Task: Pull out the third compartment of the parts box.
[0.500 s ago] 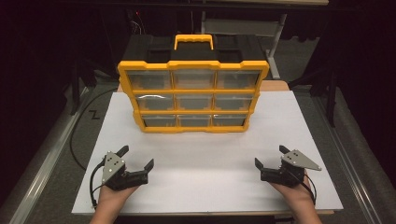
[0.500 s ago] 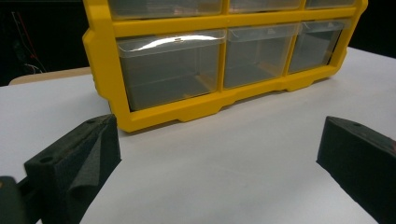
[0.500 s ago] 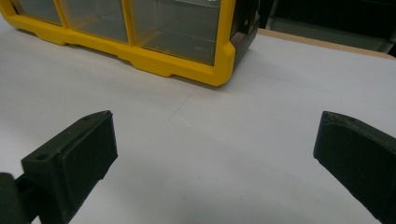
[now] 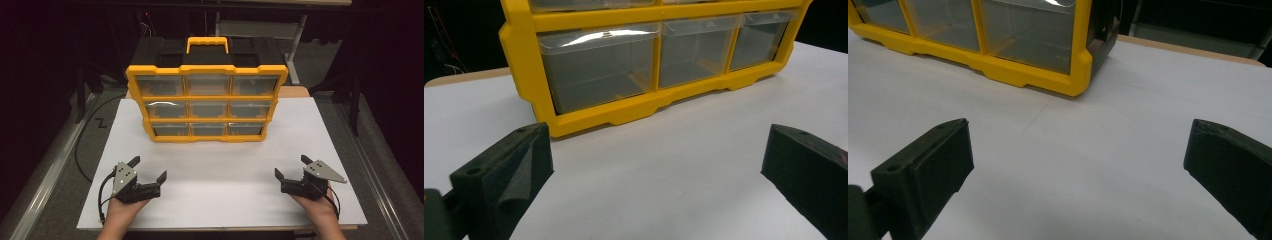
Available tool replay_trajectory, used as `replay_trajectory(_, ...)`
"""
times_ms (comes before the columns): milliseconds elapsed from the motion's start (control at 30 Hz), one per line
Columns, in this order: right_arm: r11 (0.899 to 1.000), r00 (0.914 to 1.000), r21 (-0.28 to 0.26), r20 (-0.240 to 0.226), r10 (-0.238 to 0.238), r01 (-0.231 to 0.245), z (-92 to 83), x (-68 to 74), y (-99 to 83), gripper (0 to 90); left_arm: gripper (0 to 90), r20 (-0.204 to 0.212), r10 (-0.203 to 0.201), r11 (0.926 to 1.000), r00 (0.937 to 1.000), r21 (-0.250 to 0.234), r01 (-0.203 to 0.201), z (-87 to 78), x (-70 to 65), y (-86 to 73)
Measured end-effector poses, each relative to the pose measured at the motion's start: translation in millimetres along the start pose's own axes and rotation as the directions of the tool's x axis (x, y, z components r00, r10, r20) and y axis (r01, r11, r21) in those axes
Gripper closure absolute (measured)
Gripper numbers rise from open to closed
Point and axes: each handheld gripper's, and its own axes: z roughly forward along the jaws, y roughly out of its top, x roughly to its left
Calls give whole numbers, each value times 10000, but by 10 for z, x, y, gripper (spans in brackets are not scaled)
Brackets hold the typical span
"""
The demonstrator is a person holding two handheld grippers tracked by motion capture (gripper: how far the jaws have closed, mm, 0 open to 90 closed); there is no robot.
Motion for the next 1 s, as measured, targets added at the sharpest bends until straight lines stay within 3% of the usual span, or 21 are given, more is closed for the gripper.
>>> replay_trajectory(233,9993,9992,-121,-184,-343,340,70,61,16,10,9,115,-4,10000,9999,-79,5,20,2,-1)
replay_trajectory(533,9979,9979,12,-68,-640,640,320,130,80,10,10,175,96,9997,9998,-227,-92,14,-17,5)
replay_trajectory(1000,9982,9989,384,65,-471,468,724,197,199,10,19,172,251,9997,9995,-82,-250,28,-47,-7)
